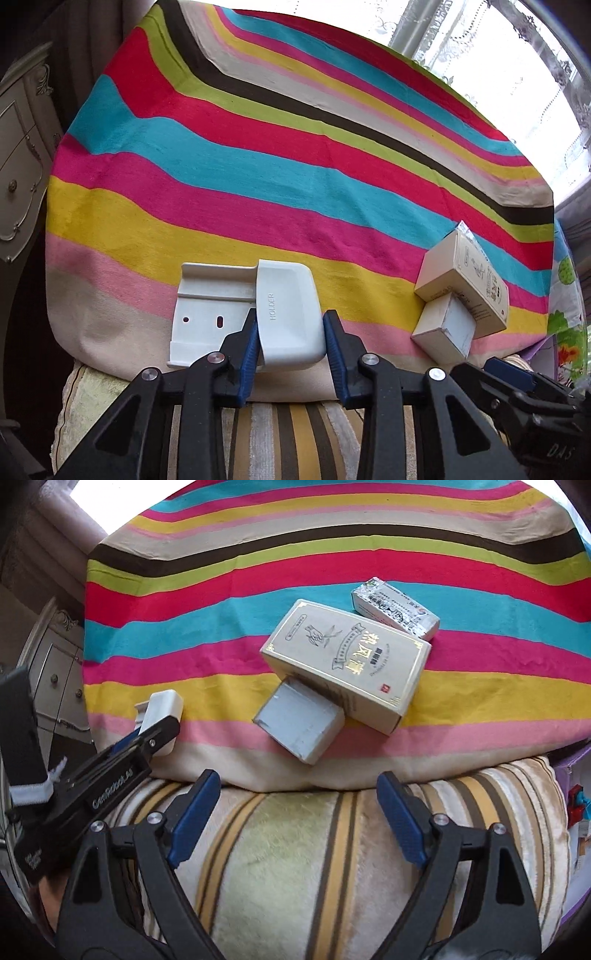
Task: Organize rigid objects
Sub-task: 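Grasp the white plastic holder with the left gripper while the right grasps a small grey box, then carry the holder and grey box into the purple-rimmed box and open both grippers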
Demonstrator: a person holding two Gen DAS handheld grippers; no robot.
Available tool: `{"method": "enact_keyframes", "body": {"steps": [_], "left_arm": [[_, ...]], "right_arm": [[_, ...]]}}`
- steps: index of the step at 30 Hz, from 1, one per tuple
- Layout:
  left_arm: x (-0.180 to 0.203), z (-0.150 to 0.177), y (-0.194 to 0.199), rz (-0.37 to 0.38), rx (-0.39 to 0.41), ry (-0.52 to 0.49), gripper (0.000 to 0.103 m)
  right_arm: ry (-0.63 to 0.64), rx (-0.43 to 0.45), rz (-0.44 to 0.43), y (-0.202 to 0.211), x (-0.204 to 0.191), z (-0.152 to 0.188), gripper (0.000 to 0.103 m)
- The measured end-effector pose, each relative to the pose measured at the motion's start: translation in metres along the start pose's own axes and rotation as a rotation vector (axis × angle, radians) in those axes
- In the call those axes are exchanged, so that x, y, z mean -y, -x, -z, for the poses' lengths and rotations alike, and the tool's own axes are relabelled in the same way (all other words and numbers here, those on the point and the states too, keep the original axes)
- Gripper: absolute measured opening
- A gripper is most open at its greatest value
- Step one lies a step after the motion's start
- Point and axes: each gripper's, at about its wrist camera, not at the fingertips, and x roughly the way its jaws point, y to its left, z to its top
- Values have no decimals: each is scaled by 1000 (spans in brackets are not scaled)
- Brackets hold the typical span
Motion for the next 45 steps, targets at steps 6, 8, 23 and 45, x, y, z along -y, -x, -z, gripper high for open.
{"method": "enact_keyframes", "body": {"steps": [6, 8, 23, 45], "left_arm": [[-12, 2, 4, 33, 5, 37, 35], [-14, 1, 5, 40, 4, 40, 35], [-8, 2, 9, 48, 28, 25, 35], [103, 19, 66, 33, 204, -227, 35]], "right_arm": [[-122, 25, 21, -17, -7, -15, 88], [-141, 28, 38, -22, -10, -19, 88], [-111, -11, 198, -42, -8, -20, 59], [-57, 206, -9, 78, 62, 37, 58]]}}
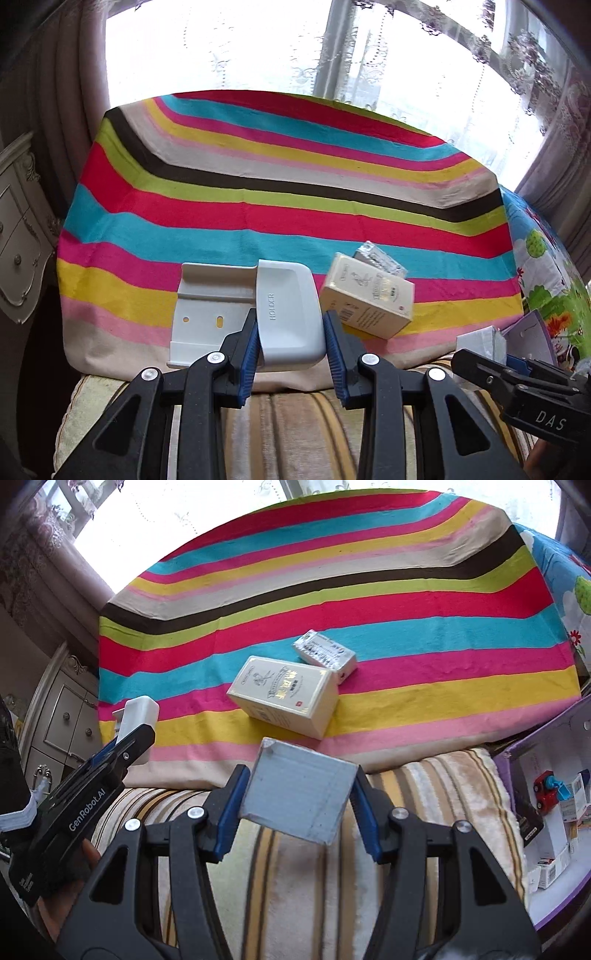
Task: Organize rigid objects
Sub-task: 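Carry the holder and grey box into the purple-rimmed box and open both grippers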
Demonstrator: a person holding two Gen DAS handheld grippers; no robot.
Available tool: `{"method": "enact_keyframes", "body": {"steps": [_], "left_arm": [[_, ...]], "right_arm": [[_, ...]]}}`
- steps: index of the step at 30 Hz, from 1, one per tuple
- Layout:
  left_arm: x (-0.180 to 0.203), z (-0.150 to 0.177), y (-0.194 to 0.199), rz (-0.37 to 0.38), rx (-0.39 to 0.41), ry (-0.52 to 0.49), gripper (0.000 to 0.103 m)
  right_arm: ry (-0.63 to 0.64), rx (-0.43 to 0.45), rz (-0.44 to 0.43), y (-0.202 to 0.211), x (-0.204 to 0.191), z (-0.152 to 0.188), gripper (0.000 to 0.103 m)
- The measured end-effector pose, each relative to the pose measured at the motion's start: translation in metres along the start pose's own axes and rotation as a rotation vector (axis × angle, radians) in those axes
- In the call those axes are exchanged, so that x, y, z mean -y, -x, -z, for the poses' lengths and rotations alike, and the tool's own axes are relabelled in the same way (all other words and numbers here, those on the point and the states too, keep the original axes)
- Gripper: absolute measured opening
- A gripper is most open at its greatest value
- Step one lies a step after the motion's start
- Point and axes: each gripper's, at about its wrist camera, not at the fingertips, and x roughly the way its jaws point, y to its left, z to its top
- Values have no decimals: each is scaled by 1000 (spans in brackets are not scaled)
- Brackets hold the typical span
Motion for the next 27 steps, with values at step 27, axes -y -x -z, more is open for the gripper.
{"method": "enact_keyframes", "body": {"steps": [27], "left_arm": [[307, -6, -22, 315, -5, -508, 35]], "right_arm": [[-404, 197, 240, 87, 303, 8, 59]]}}
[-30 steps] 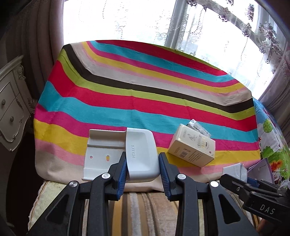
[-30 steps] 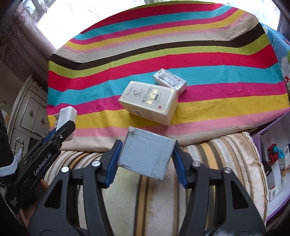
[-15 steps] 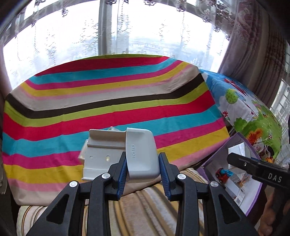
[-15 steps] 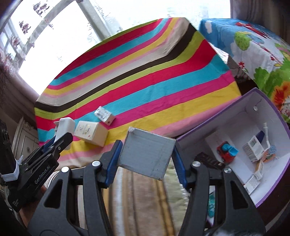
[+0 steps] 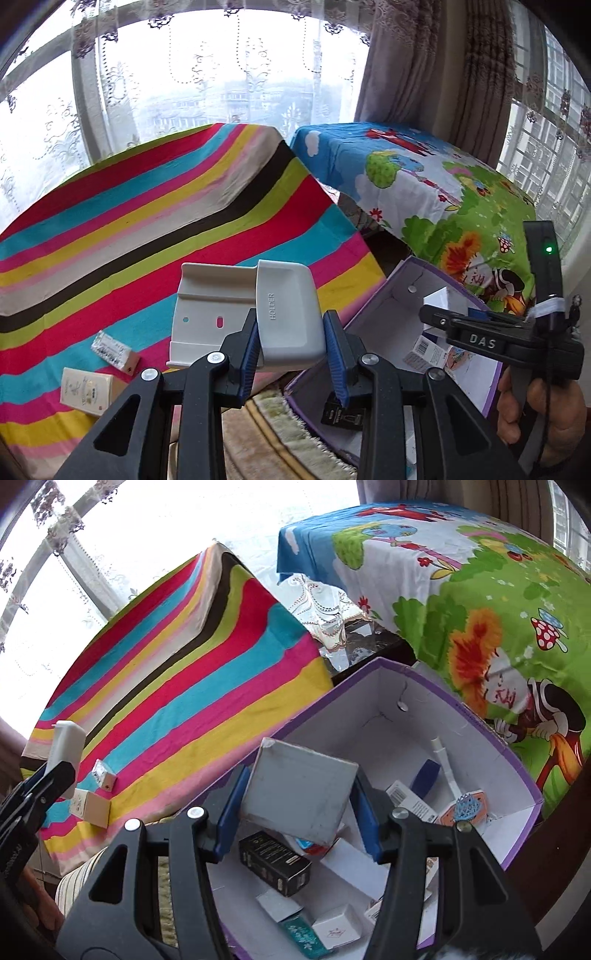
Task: Organize rigid objects
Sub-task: 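Carry the holder and grey box into the purple-rimmed box and open both grippers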
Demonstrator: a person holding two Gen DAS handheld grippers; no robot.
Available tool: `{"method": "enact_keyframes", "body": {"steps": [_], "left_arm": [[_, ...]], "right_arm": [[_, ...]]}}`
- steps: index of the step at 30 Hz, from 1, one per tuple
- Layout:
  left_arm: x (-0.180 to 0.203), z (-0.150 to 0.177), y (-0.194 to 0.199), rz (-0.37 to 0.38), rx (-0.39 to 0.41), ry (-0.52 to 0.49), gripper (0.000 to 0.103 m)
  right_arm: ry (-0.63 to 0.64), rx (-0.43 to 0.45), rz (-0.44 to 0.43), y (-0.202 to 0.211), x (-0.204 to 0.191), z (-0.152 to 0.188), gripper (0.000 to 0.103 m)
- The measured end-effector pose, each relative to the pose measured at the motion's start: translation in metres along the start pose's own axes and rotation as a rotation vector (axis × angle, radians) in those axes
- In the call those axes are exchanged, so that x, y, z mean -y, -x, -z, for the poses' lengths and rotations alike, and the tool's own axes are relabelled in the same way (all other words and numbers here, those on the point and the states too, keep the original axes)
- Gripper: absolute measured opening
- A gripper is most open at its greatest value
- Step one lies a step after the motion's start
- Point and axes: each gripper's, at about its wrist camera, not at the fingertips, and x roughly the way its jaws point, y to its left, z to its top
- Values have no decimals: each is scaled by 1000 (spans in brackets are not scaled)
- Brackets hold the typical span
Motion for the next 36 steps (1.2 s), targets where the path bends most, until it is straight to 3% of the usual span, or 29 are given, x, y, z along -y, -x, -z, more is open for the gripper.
{"method": "enact_keyframes", "body": {"steps": [8, 12, 15, 25, 31, 33, 35, 36], "left_arm": [[37, -12, -27, 32, -35, -61, 35], [49, -17, -40, 40, -52, -79, 35], [60, -20, -50, 55, -68, -94, 35], [118, -30, -82, 172, -117, -188, 35], [161, -36, -94, 259, -115, -304, 36], [172, -37, -95, 273, -114, -345, 43], [175, -38, -94, 271, -97, -356, 60], [174, -39, -92, 274, -86, -353, 63]], "right_arm": [[-56, -57, -33, -41, 28, -5, 60], [-92, -63, -60, -49, 40, -7, 77], [-84, -67, -64, -52, 46, -7, 78], [-172, 46, 111, -1, 101, -3, 78], [-210, 96, 182, 27, 126, 0, 79], [-208, 95, 187, 30, 129, 2, 80], [-210, 87, 184, 30, 131, 4, 80], [-211, 83, 185, 30, 131, 4, 80]]}}
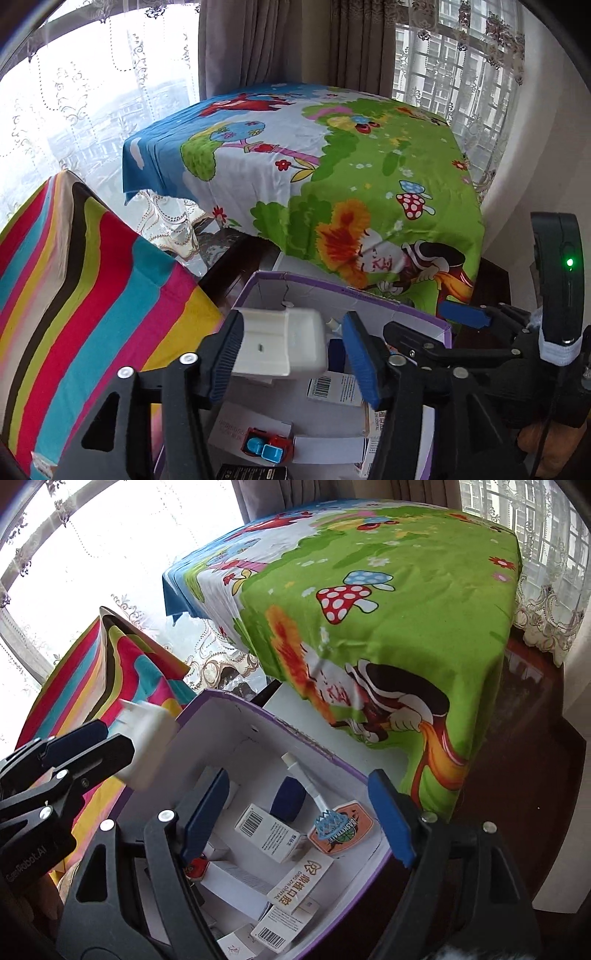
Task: Organize rigid objects
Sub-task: 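Carry the holder and grey box into the purple-rimmed box and open both grippers, then withdraw both grippers back to the sofa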
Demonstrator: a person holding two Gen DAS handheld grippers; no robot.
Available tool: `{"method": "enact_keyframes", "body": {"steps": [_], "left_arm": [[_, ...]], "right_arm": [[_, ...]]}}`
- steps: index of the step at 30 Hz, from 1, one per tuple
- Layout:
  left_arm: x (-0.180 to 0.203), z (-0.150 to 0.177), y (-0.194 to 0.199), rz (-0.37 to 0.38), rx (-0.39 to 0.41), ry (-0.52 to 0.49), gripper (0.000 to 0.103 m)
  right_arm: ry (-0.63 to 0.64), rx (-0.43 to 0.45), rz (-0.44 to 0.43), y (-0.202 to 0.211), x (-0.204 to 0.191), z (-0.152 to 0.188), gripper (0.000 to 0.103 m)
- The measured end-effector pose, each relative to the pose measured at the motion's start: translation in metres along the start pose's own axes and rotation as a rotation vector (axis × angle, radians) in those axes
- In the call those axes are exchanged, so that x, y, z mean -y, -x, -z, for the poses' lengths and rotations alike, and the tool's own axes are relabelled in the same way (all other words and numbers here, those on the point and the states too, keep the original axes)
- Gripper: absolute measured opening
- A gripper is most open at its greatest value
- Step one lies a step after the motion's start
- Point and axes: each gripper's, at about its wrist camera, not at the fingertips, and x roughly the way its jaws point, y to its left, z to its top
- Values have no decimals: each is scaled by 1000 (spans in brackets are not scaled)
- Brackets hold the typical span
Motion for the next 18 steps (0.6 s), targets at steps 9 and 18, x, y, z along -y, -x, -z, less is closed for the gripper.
{"method": "enact_keyframes", "body": {"steps": [9, 18], "left_arm": [[-29, 12, 17, -32, 9, 62, 70], [-60, 34, 47, -37, 32, 160, 70]], "right_arm": [[25, -14, -12, 2, -10, 6, 80], [104, -3, -10, 20, -38, 15, 80]]}}
